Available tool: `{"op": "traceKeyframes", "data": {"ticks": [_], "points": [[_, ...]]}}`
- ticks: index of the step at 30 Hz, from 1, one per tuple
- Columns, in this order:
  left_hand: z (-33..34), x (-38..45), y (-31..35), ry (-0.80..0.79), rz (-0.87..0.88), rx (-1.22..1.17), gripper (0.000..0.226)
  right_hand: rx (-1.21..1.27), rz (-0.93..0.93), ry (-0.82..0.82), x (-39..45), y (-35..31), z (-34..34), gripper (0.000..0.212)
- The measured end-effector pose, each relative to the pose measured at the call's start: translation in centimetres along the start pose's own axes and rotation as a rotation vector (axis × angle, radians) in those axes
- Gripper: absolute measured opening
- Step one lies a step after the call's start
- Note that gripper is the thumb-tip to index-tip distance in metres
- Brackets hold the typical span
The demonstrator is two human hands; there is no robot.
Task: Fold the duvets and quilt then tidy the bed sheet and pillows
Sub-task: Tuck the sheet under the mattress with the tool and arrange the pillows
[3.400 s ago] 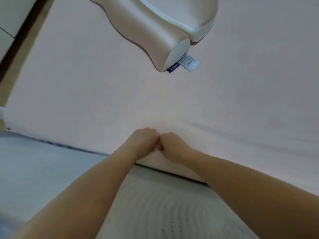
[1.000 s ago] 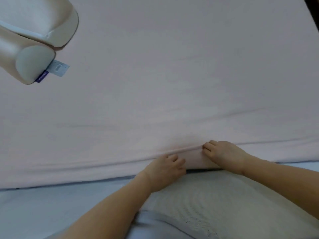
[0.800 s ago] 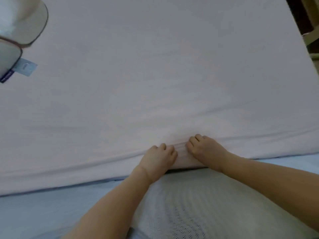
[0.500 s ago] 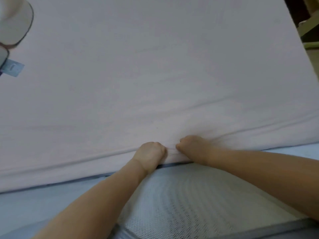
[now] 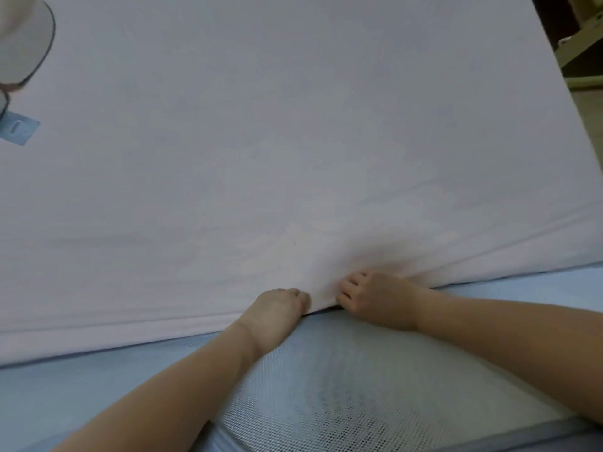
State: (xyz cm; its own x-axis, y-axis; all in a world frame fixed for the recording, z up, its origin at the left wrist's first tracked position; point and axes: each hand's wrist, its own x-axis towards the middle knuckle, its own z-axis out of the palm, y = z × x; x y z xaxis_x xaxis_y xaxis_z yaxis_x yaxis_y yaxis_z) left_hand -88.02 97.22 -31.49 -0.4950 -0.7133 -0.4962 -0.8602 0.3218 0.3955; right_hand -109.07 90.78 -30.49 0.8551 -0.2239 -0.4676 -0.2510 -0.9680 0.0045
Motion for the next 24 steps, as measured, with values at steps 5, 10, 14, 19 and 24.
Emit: {"op": "traceKeyframes", "data": {"ticks": [5, 10, 14, 19, 24], "points": [[-0.8, 0.4, -1.4, -0.065, 0.039, -0.163, 0.013, -0.128, 0.051, -0.082, -0.7, 1.9, 1.2, 0.019], [-2.3, 4.0, 3.3, -0.039, 0.102, -0.037, 0.033, -0.067, -0.163, -0.167, -3.8, 5.2, 0.5, 0.024], [-3.6, 9.4, 10.1, 0.056, 0.141, 0.024, 0.031, 0.006, -0.088, -0.501, -9.0, 10.6, -1.1, 0.019], [-5.1, 16.1, 17.4, 0.103, 0.208, 0.112, 0.021, -0.008, 0.088, -0.667, -19.8, 17.3, 1.9, 0.027], [-5.6, 23.0, 22.3, 0.189, 0.27, 0.215, 0.014, 0.068, 0.255, -0.521, -27.1, 19.5, 8.5, 0.02]]}}
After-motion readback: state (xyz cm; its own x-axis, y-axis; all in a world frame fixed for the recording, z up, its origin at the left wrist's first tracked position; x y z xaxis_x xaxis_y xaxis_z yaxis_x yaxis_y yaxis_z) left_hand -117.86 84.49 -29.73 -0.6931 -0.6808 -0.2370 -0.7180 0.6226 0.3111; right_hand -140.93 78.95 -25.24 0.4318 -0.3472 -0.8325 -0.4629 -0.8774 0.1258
